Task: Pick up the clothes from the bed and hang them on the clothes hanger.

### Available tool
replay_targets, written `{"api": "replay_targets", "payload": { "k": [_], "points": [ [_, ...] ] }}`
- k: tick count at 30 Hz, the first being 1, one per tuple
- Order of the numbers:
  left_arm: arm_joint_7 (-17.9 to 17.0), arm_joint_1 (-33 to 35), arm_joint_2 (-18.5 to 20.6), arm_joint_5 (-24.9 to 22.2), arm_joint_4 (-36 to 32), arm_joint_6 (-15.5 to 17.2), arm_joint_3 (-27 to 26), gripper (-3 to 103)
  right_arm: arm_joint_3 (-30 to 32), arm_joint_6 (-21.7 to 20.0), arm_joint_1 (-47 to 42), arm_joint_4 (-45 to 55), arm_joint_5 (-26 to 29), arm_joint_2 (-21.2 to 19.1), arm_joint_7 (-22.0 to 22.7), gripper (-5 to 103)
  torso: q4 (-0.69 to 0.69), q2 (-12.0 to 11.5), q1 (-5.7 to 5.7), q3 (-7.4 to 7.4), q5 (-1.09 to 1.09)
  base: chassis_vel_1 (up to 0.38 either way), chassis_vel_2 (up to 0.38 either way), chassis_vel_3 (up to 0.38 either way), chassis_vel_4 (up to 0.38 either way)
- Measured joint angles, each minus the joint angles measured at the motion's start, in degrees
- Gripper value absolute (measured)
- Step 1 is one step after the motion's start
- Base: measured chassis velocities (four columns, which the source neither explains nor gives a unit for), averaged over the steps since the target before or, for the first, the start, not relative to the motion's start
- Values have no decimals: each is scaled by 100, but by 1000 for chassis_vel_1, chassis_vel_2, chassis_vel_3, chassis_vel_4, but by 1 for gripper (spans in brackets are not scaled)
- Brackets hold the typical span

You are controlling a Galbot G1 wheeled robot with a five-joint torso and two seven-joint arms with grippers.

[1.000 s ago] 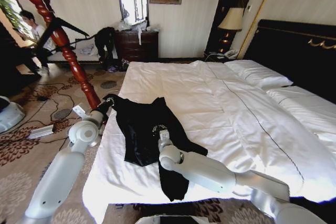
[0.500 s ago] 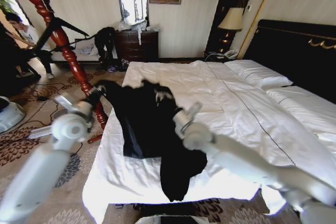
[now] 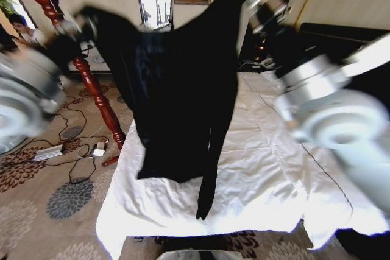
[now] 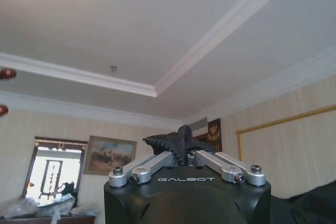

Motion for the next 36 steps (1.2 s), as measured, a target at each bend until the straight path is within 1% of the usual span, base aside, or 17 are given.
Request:
{"api": "replay_targets", "payload": {
  "k": [2,3,6,8,10,13,15,18,19,20,23,24,25,29,30,31,36],
  "points": [
    [-286,-417,404,-464,-175,172,-3,0,447,27,-161,300,322,-307,74,1,2,1,-1,-1,-6,0,0,0,0],
    [-286,-417,404,-464,-175,172,-3,0,447,27,-161,300,322,-307,74,1,2,1,-1,-1,-6,0,0,0,0],
    [-784,-1384,919,-1397,-324,531,180,0,829,40,-96,352,865,-499,163,1,2,1,-1,-1,-2,0,0,0,0],
    [-832,-1494,1007,-1513,-334,602,187,0,856,39,-86,352,934,-530,173,1,1,1,-1,-1,-1,0,0,0,0],
    [-1023,-1702,1368,-1775,-393,928,222,0,807,-16,-115,348,1011,-618,266,1,5,1,-2,-1,-1,0,0,0,0],
    [-1769,-1357,1282,-1798,-513,1483,345,0,107,-211,-229,328,938,-449,615,1,5,2,-3,-1,-5,0,0,0,0],
    [-1908,-1016,1080,-1595,-524,1553,361,0,-212,-387,-364,318,825,-305,719,1,3,1,-1,1,-5,0,0,0,0],
    [-1889,68,495,-626,-398,1631,461,0,-964,-818,-635,-27,395,4,748,1,-2,0,2,2,0,0,0,0,0],
    [-1889,68,495,-626,-398,1631,461,0,-964,-818,-635,-27,395,4,748,1,-2,0,2,2,0,0,0,0,0],
    [-1798,568,125,-193,-227,1669,672,0,-1444,-1006,-694,-462,44,186,762,1,-1,0,1,1,-2,0,0,0,0],
    [-1717,1131,-711,437,379,1673,1471,0,-2307,-1274,-725,-1344,-658,597,776,1,5,-1,2,3,-6,0,0,0,0],
    [-1699,1168,-1214,761,845,1662,1993,0,-2687,-1357,-721,-1922,-1065,883,772,1,5,-1,3,4,-9,0,0,0,0],
    [-1699,1168,-1214,761,845,1662,1993,0,-2687,-1357,-721,-1922,-1065,883,772,1,5,-1,3,4,-9,0,0,0,0],
    [-1680,799,-2467,1772,2181,1499,3069,0,-3387,-1531,-677,-3390,-2022,1675,698,1,1,-2,4,3,-1,0,0,0,0],
    [-1674,698,-2767,1970,2556,1470,3208,0,-3502,-1564,-676,-3677,-2228,1838,658,1,2,-2,3,3,-1,0,0,0,0],
    [-1674,698,-2767,1970,2556,1470,3208,0,-3502,-1564,-676,-3677,-2228,1838,658,1,2,-2,3,3,-1,0,0,0,0],
    [-1726,277,-4111,2476,4177,1398,3387,0,-3689,-1578,-551,-5012,-2966,2488,472,1,1,-2,3,2,-1,0,0,0,0]
  ]
}}
